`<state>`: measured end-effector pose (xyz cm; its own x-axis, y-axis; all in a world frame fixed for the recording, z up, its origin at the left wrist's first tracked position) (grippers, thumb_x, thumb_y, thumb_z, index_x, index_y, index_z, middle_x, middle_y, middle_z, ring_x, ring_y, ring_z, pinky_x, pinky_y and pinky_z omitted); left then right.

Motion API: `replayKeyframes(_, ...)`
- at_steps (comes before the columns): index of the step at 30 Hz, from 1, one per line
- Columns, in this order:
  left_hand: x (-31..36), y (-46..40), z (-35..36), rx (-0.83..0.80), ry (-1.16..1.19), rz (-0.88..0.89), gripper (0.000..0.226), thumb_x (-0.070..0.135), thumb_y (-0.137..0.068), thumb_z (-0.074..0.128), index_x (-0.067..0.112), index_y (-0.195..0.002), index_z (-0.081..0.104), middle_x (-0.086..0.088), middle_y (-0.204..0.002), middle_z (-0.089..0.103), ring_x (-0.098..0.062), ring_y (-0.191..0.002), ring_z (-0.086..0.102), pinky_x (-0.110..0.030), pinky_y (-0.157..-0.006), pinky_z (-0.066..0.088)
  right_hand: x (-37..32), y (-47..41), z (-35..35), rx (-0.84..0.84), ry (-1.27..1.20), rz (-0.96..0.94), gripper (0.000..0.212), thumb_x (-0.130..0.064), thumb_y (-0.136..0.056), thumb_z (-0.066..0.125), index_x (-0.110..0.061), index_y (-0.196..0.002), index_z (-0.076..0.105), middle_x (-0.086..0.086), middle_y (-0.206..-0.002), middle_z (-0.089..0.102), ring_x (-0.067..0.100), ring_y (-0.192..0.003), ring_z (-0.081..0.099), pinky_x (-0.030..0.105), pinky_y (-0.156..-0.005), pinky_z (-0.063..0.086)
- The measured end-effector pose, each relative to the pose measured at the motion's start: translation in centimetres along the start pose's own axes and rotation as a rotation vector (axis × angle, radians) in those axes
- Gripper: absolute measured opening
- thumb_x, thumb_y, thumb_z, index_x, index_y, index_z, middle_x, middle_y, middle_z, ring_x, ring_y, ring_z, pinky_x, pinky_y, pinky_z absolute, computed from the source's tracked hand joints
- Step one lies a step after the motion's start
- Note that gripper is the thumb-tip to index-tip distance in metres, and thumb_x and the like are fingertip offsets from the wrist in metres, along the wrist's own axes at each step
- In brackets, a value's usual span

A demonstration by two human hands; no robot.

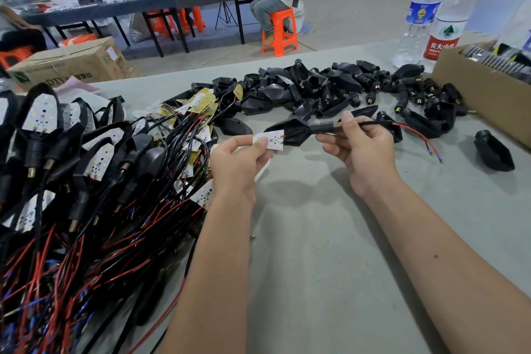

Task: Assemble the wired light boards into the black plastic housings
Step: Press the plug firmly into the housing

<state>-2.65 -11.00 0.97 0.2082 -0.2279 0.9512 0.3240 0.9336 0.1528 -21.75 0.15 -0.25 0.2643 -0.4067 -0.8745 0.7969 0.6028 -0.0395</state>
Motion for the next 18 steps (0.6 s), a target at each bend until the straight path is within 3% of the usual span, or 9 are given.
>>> replayKeyframes(4,0.0,0.2,0.3,0.000,0.008,0.024,0.008,0.004,-0.088,0.077,0.007,-0.088,0.070,-0.011,-0.091,0.072,-0.021,-0.087,0.069,-0.031,-0.092,0.059,0.1,0.3,0.2,-0.023,0.088,-0.004,0.021,-0.022,-0.101,0.067,-0.007,-0.085,0.065,0.012,-0.084,0.076,0.027,-0.075,0.077,0.024,-0.053,0.056)
replayKeyframes(7,-0.1,0.3,0.5,-0.021,0.150,-0.067,0.008,0.007,-0.090,0.076,0.009,-0.094,0.069,-0.008,-0.092,0.073,-0.016,-0.083,0.069,-0.025,-0.083,0.058,0.2,0.3,0.0,0.015,0.056,0.025,0.020,-0.023,-0.097,0.072,-0.008,-0.085,0.070,0.008,-0.081,0.076,0.021,-0.073,0.076,0.023,-0.053,0.055)
replayKeyframes(10,-0.2,0.3,1.2,-0.052,0.279,-0.156,0.013,0.012,-0.092,0.074,0.015,-0.103,0.067,-0.005,-0.096,0.073,-0.014,-0.088,0.066,-0.020,-0.074,0.048,0.1,0.4,-0.5,0.090,-0.043,0.032,0.011,-0.016,-0.092,0.077,-0.010,-0.089,0.069,0.002,-0.074,0.074,0.015,-0.066,0.073,0.021,-0.054,0.053)
replayKeyframes(14,-0.8,0.9,2.7,-0.071,0.481,-0.263,0.007,0.016,-0.096,0.069,0.015,-0.102,0.066,-0.005,-0.095,0.075,-0.020,-0.095,0.070,-0.036,-0.099,0.053,0.0,0.3,-0.5,0.105,-0.122,0.051,0.015,-0.013,-0.088,0.080,-0.012,-0.083,0.066,0.003,-0.069,0.072,0.010,-0.058,0.067,0.017,-0.050,0.050)
replayKeyframes(18,-1.0,1.2,3.4,0.001,0.681,-0.244,0.008,0.007,-0.098,0.065,0.007,-0.106,0.063,-0.014,-0.109,0.071,-0.027,-0.103,0.069,-0.042,-0.101,0.054,0.1,0.4,0.2,0.000,-0.120,0.085,0.020,-0.022,-0.077,0.086,-0.022,-0.068,0.067,-0.001,-0.074,0.072,0.011,-0.065,0.069,0.019,-0.049,0.047)
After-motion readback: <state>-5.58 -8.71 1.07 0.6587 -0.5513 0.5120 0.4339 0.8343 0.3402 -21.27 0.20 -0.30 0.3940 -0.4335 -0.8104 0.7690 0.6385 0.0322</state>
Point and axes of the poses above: each hand's wrist, its own y-axis away from the middle knuckle, its own z-axis out of the palm, x = y × z, the point moved 5 cm from there along -y, towards the middle knuckle
